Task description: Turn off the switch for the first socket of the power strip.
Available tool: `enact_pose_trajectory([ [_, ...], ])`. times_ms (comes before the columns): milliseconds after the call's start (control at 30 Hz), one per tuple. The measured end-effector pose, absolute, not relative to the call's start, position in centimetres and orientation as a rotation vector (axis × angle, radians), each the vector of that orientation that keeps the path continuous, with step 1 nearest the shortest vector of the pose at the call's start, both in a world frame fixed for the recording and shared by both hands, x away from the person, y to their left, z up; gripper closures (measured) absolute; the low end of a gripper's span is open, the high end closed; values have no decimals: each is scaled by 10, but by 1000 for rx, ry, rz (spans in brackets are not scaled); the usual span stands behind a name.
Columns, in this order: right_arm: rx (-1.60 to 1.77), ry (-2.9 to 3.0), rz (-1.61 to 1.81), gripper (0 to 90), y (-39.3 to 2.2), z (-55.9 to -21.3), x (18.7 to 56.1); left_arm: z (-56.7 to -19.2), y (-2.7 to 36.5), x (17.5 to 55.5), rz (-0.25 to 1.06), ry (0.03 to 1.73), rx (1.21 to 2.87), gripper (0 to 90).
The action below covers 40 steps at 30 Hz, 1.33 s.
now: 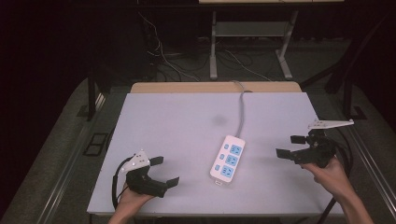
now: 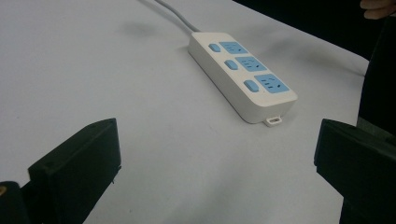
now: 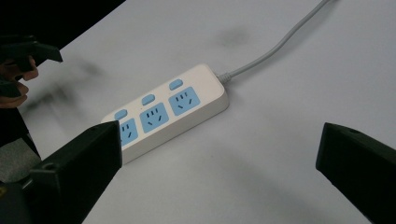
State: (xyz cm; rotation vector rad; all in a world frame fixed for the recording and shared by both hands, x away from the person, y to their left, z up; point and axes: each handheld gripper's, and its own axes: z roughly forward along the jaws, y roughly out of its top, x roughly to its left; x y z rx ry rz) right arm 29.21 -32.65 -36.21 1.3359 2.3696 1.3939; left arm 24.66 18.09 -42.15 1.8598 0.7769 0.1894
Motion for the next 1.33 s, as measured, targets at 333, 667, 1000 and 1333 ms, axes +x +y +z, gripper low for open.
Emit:
enact_pose_trajectory([
  [333,1314,2357,1417,2,-323,-380,274,-421,181,246,189,779,1858,0],
  [667,1270,2356,1433,2,-314,-398,259,-421,181,246,189,776,1862,0],
  [1000,1244,2352,1431,2,-310,-414,252,-421,181,246,187,777,1863,0],
  [1333,1220,2373,1402,2,-306,-434,248,-422,180,246,184,775,1869,0],
])
